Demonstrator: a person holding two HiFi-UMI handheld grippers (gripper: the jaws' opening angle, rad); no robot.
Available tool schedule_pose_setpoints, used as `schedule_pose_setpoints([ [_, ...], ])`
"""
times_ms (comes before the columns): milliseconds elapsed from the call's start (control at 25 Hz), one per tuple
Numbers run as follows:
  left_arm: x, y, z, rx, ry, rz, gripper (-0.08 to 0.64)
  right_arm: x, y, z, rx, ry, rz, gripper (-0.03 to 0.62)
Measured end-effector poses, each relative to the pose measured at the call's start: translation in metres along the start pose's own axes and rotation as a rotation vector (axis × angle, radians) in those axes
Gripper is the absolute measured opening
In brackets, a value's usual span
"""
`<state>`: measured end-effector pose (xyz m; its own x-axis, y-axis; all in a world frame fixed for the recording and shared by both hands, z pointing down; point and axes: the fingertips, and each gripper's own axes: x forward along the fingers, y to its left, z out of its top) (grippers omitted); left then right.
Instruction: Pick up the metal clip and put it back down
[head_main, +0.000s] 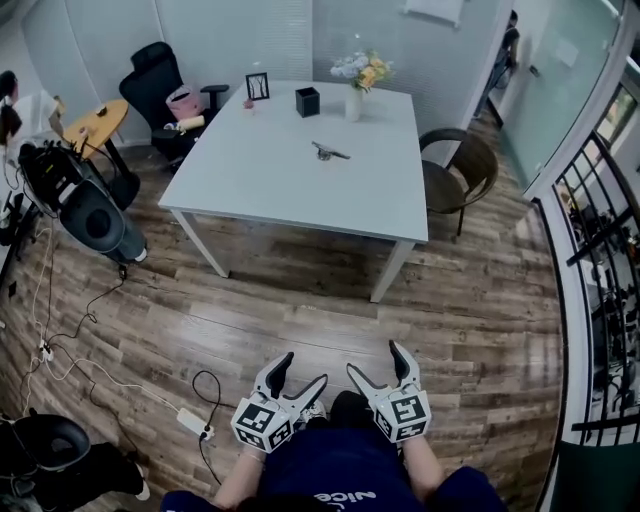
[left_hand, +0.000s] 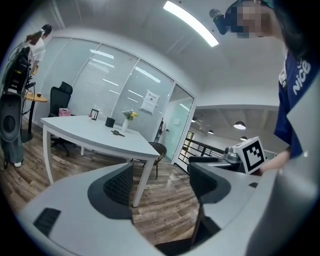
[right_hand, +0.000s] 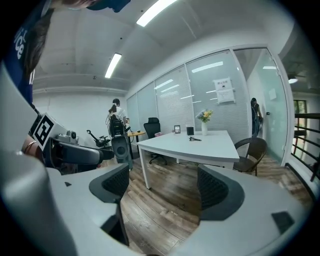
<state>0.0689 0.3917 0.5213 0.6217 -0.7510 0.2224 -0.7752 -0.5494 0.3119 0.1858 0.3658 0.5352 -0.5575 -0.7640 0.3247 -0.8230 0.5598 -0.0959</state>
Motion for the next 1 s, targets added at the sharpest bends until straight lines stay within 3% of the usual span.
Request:
schedule_pose_setpoints([
  [200,0.010,-0.006,-0.004,-0.033,0.030,-0.087,0.334,0.002,-0.001,-0.009,0.011,0.032,-0.010,0.414],
  [280,0.018,-0.003,-0.005,-0.026,0.033,-0.087,0.334,0.008,-0.007,-0.008,0.006,0.030,-0.009,0.414],
  [600,0.061,0.030,0.005,-0.046,-0.002,0.009,0.328,0.057,-0.042,-0.003,-0.019,0.049,0.064,0.410],
  [1000,0.163,0.078,0.054,-0.050,-0.044,0.144,0.318,0.147,-0.122,0.049,-0.107,0.054,0.215,0.403],
])
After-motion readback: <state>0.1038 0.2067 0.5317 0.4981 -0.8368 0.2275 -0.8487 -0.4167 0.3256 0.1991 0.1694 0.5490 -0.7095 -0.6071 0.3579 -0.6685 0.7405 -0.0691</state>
